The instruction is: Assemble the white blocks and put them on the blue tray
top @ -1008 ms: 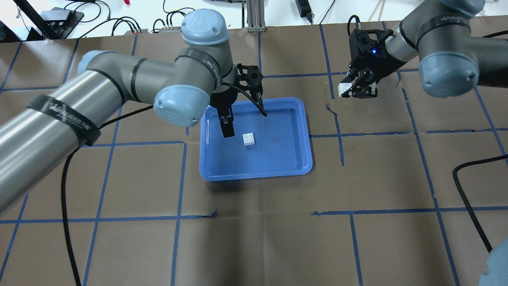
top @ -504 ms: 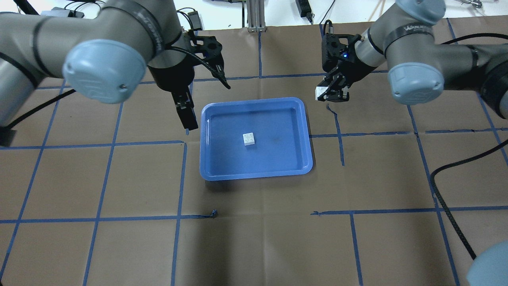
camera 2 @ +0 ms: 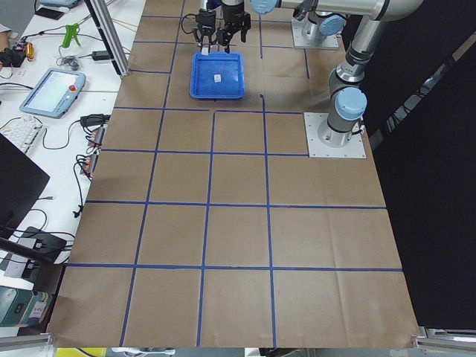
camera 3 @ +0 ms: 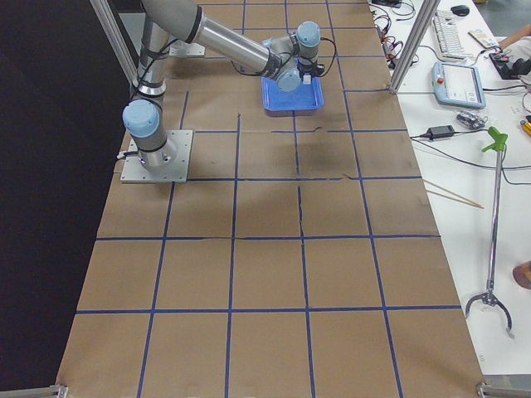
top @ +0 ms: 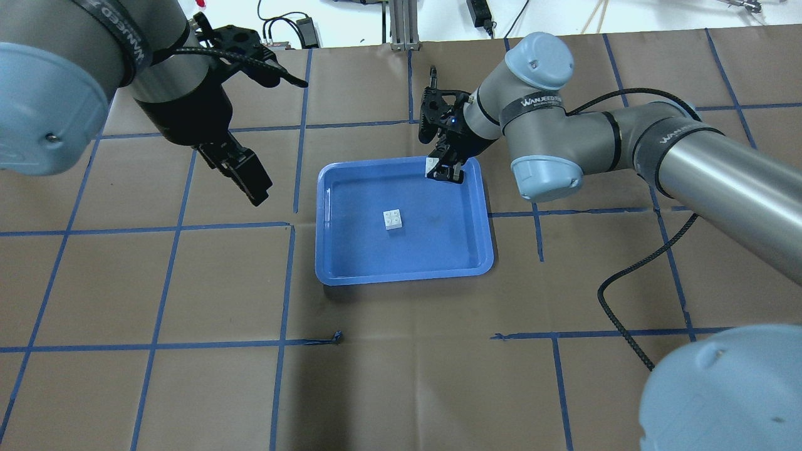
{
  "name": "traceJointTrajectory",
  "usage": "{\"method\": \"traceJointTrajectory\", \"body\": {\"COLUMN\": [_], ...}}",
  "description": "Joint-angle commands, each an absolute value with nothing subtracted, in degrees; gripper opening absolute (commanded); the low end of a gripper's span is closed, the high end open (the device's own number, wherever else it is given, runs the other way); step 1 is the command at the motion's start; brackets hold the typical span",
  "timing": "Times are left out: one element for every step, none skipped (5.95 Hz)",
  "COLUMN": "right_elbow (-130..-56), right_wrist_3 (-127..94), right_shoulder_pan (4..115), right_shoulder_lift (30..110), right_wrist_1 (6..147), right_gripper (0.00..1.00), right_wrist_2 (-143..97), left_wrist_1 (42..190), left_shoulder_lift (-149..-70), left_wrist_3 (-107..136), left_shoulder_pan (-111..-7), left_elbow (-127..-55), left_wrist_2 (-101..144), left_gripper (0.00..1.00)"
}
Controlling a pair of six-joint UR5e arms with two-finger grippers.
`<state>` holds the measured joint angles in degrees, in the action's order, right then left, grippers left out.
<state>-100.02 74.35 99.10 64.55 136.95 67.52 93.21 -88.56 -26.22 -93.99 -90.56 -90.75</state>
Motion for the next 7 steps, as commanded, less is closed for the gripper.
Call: {"method": "traceJointTrajectory", "body": {"right_elbow": [-100.02,-100.63,-102.29,-104.48,-105.46,-105.47,-105.47], "right_wrist_3": [73.83,74.00,74.18,74.18,74.61,74.62,74.45], "right_shoulder_pan": [100.19,100.72,101.07,101.25,101.42,102.47,103.18], "right_shoulder_lift": [62.32,61.62,61.26,61.17,61.08,60.74,60.04], "right_wrist_1": [137.64,137.64,139.46,142.18,142.64,142.91,143.61], "right_gripper": [0.27,0.27,0.27,0.27,0.27,0.27,0.27], "right_wrist_2": [67.68,67.76,67.85,67.76,67.76,67.76,67.76], "left_wrist_1": [92.20,92.20,92.28,92.46,92.11,92.02,92.46], "left_shoulder_lift": [-87.36,-87.36,-87.28,-87.54,-87.63,-87.63,-87.80], "left_wrist_3": [1.22,5.49,4.93,4.75,4.83,4.75,4.66], "left_shoulder_pan": [-93.52,-93.52,-93.60,-93.60,-93.95,-93.78,-93.61], "left_elbow": [-90.44,-90.70,-90.79,-91.66,-92.19,-91.85,-90.71], "left_wrist_2": [-91.84,-92.37,-92.55,-92.37,-92.20,-91.76,-91.76], "left_gripper": [0.98,0.99,0.99,0.99,0.99,0.99,0.99]}}
